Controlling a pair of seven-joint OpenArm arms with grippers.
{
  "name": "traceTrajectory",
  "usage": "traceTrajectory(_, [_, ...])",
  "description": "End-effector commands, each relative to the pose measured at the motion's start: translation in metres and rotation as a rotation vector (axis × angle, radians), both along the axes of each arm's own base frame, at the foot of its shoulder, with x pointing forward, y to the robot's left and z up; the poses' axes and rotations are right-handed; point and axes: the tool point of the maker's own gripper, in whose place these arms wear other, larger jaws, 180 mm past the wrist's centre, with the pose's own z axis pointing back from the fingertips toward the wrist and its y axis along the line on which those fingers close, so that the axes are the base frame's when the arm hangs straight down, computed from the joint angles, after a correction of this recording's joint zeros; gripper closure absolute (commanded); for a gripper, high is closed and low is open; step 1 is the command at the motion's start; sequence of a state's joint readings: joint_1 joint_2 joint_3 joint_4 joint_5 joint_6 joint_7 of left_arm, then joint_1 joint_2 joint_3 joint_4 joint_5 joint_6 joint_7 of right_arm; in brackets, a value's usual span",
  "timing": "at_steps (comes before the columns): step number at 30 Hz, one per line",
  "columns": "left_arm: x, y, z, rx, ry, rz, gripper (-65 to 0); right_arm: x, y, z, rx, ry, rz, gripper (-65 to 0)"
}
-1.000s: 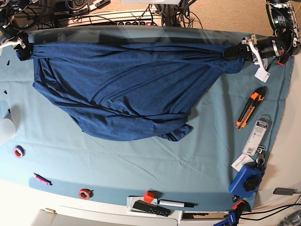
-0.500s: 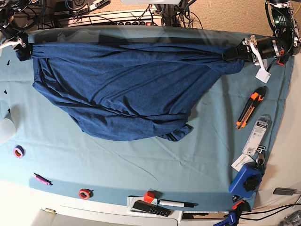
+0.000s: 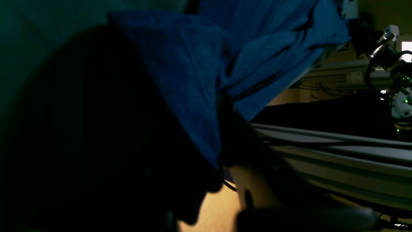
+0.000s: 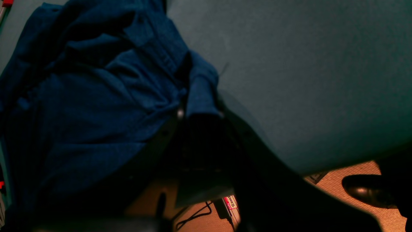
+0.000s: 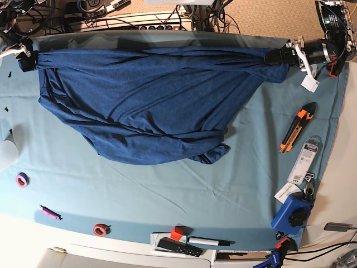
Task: Layout the t-shirt on the table in an organized manner, then fold the t-shirt properly
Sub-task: 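Lift the shirt edge with both grippers and stretch it apart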
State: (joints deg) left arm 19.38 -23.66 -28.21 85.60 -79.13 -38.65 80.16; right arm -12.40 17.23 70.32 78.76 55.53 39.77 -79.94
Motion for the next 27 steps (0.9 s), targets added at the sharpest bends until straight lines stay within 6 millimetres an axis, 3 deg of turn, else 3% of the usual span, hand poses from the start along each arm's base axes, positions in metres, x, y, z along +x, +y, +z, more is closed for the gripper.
traceTrajectory(1, [0.005, 0.006, 0.007, 0.01, -0.029, 0.0, 0.0, 0.006, -0.013, 0.018, -0.055, -0.04, 0.001, 0.0])
traceTrajectory(6, [0.005, 0.005, 0.008, 0.011, -0.043, -0.011, 0.0, 0.006, -0.012, 0.017, -0.051, -0.032, 0.006, -1.3])
traceTrajectory(9, [0.005, 0.005, 0.008, 0.011, -0.044, -0.011, -12.0, 0.006, -0.012, 0.017, -0.052, -0.034, 0.005, -14.9])
traceTrajectory(11, [0.005, 0.005, 0.008, 0.011, -0.044, -0.011, -17.6, 0.006, -0.012, 0.017, -0.053, -0.034, 0.004, -19.3])
traceTrajectory(17, [0.005, 0.005, 0.008, 0.012, -0.043, -0.011, -22.1, 0.008, -0.013, 0.019, -0.054, -0.05, 0.0, -28.4])
traceTrajectory(27, [0.007, 0.006, 0.009, 0.014, -0.049, -0.012, -22.2, 0.015, -0.031, 0.04, -0.118, -0.088, -0.004, -28.8])
